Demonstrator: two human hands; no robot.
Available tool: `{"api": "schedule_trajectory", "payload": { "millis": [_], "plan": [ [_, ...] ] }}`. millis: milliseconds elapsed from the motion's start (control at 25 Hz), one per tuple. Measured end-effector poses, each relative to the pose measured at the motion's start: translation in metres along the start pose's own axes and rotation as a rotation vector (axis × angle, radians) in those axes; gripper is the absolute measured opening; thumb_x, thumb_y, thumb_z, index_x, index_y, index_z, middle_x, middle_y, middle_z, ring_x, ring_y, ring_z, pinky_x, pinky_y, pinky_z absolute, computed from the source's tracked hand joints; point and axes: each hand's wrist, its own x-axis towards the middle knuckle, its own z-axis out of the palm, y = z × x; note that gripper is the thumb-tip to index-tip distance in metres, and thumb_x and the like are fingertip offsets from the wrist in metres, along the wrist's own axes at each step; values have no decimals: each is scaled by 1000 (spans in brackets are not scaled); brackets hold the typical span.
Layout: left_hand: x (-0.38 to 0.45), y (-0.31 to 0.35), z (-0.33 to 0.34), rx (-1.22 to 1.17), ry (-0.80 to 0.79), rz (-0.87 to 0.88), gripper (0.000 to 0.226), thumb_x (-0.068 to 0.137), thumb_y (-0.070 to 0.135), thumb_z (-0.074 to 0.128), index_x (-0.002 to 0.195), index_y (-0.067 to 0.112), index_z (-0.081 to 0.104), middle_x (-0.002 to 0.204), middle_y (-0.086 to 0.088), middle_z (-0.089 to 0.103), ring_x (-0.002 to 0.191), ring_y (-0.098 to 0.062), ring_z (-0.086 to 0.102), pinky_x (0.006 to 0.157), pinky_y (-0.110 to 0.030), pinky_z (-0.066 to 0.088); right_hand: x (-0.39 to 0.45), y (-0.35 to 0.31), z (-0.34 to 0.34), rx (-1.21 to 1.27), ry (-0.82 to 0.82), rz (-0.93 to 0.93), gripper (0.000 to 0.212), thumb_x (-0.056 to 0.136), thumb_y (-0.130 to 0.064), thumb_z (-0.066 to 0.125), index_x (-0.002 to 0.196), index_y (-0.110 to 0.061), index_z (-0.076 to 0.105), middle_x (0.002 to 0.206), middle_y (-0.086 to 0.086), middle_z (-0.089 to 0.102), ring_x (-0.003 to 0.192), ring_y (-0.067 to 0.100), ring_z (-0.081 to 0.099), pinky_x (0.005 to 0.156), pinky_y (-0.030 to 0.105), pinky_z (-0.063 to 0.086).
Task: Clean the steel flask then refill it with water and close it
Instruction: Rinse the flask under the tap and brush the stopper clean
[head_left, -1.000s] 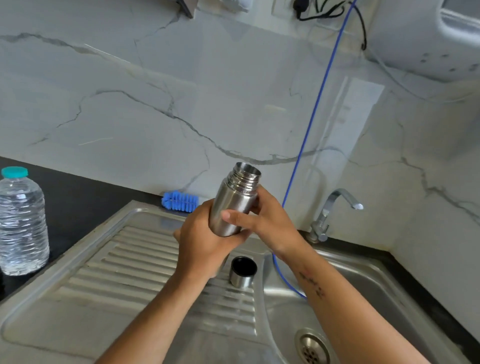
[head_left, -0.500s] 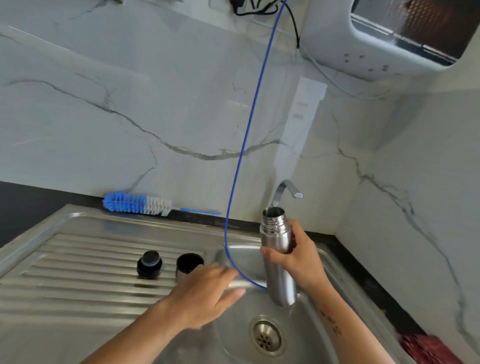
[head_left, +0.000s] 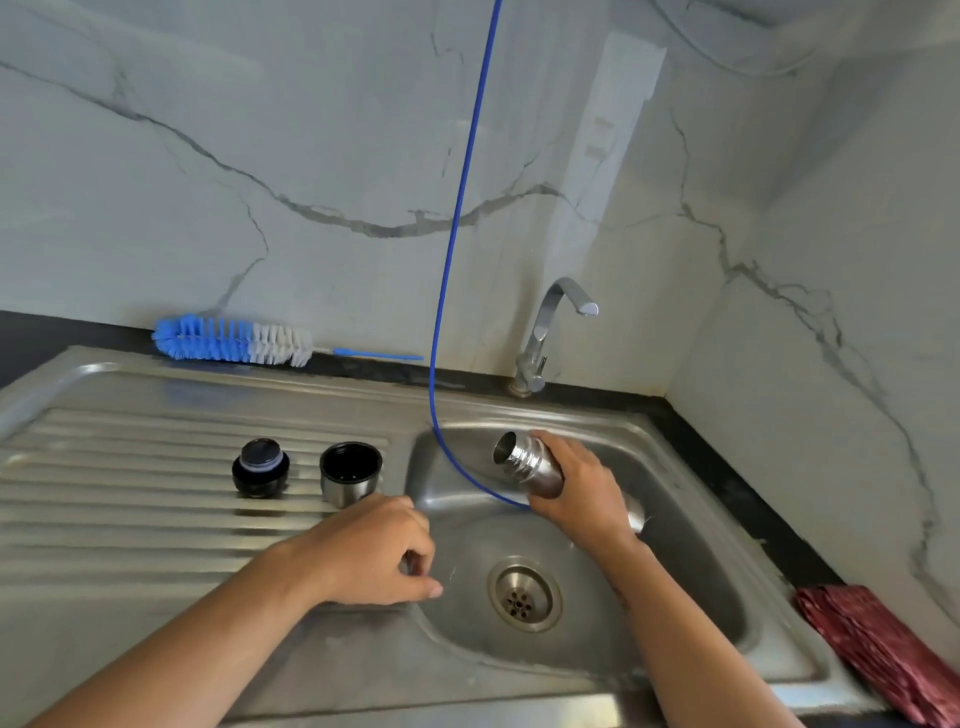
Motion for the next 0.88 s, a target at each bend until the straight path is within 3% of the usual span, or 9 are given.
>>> {"api": "schedule_trajectory", "payload": {
  "millis": [160, 360, 880],
  "plan": [
    [-1, -3, 4, -30, 17, 28, 40, 83, 68, 60, 73, 30, 67, 70, 17, 58, 84, -1, 52, 80, -21, 46, -1, 7, 12, -181, 45, -17, 81, 80, -28, 79, 151, -37, 41, 133, -7, 57, 124, 20, 52, 118, 42, 31],
    [-1, -4, 5, -50, 30, 32, 39, 84, 66, 63, 74, 29, 70, 70, 17, 58, 84, 0, 53, 78, -16, 41, -2, 2, 22, -312, 26, -88, 76, 81, -24, 78, 148, -37, 46, 132, -4, 57, 124, 23, 52, 123, 51, 23],
    [-2, -1, 6, -73, 38, 19, 34, 85, 62, 67, 74, 30, 70, 72, 18, 60, 86, 0, 53, 81, -19, 43, -2, -12, 37, -451, 42, -194, 79, 70, -5, 83, 137, -35, 57, 121, -1, 63, 118, 24, 59, 121, 58, 24]
  ]
}}
